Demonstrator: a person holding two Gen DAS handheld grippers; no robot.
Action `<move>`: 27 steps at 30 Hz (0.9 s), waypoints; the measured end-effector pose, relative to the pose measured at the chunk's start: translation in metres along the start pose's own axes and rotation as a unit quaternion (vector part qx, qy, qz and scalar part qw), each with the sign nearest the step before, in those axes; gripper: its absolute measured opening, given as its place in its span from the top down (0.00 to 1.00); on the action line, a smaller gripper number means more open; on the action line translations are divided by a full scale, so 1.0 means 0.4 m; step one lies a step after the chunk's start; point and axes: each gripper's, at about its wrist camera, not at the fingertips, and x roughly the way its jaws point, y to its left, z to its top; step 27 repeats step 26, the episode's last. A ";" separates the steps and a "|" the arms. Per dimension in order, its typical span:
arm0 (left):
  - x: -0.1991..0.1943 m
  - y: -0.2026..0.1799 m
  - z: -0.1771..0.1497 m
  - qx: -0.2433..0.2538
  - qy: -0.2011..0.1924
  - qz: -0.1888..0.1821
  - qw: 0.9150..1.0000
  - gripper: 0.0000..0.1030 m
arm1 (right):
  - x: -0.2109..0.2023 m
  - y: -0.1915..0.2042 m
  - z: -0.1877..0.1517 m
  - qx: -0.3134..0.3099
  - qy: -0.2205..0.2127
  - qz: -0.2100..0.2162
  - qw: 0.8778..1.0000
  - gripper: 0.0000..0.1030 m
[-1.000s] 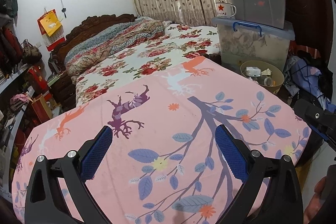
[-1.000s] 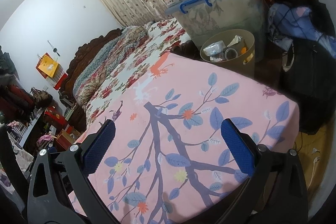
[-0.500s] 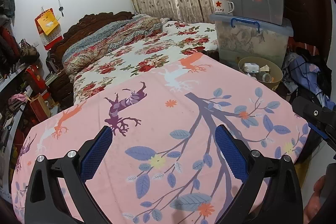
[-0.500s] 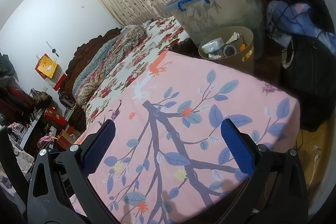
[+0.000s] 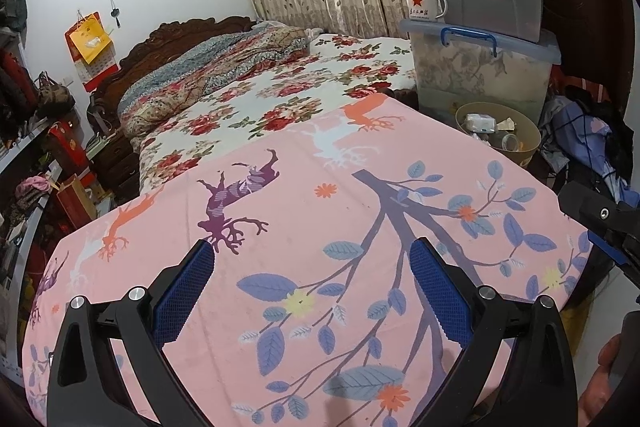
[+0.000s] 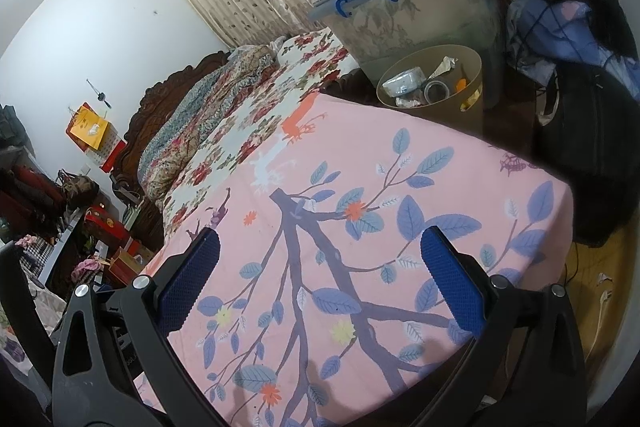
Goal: Collect trash
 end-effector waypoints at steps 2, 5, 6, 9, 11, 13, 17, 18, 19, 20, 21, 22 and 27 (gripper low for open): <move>0.001 0.002 -0.001 0.000 0.001 -0.001 1.000 0.08 | 0.003 0.000 -0.001 0.000 0.001 0.000 1.000 0.03; 0.003 0.001 -0.001 0.000 0.002 0.000 1.000 0.08 | 0.005 0.001 -0.005 -0.001 0.003 0.000 1.000 0.03; 0.002 0.001 -0.001 0.000 0.002 -0.001 1.000 0.08 | 0.007 0.001 -0.006 -0.001 0.004 0.001 1.000 0.03; 0.003 0.002 -0.001 0.000 0.002 -0.001 1.000 0.08 | 0.008 0.002 -0.007 -0.001 0.005 0.001 1.000 0.03; 0.003 0.002 -0.002 0.000 0.003 -0.003 1.000 0.08 | 0.008 0.002 -0.008 -0.001 0.005 0.000 1.000 0.03; 0.003 0.001 -0.005 0.001 0.002 -0.007 1.000 0.09 | 0.008 0.002 -0.008 -0.001 0.005 0.000 1.000 0.03; -0.002 0.000 -0.008 0.004 0.000 -0.014 1.000 0.09 | 0.010 0.003 -0.010 -0.002 0.006 0.000 1.000 0.03; -0.002 0.000 -0.006 0.003 -0.001 -0.016 1.000 0.08 | 0.011 0.003 -0.009 -0.001 0.006 0.000 1.000 0.03; -0.002 0.000 -0.005 0.003 0.000 -0.017 1.000 0.08 | 0.011 0.003 -0.009 -0.001 0.006 0.000 1.000 0.03; -0.003 0.003 -0.005 -0.001 0.001 -0.020 1.000 0.08 | 0.010 0.003 -0.010 -0.001 0.006 0.000 1.000 0.03; -0.002 0.004 -0.003 -0.003 0.002 -0.023 1.000 0.08 | 0.010 0.003 -0.011 0.000 0.006 0.000 1.000 0.03; -0.001 0.006 -0.001 -0.004 0.004 -0.025 1.000 0.08 | 0.011 0.003 -0.008 -0.001 0.006 0.000 1.000 0.03; 0.002 0.009 -0.001 -0.006 0.006 -0.028 1.000 0.08 | 0.011 0.003 -0.009 -0.001 0.006 0.001 1.000 0.03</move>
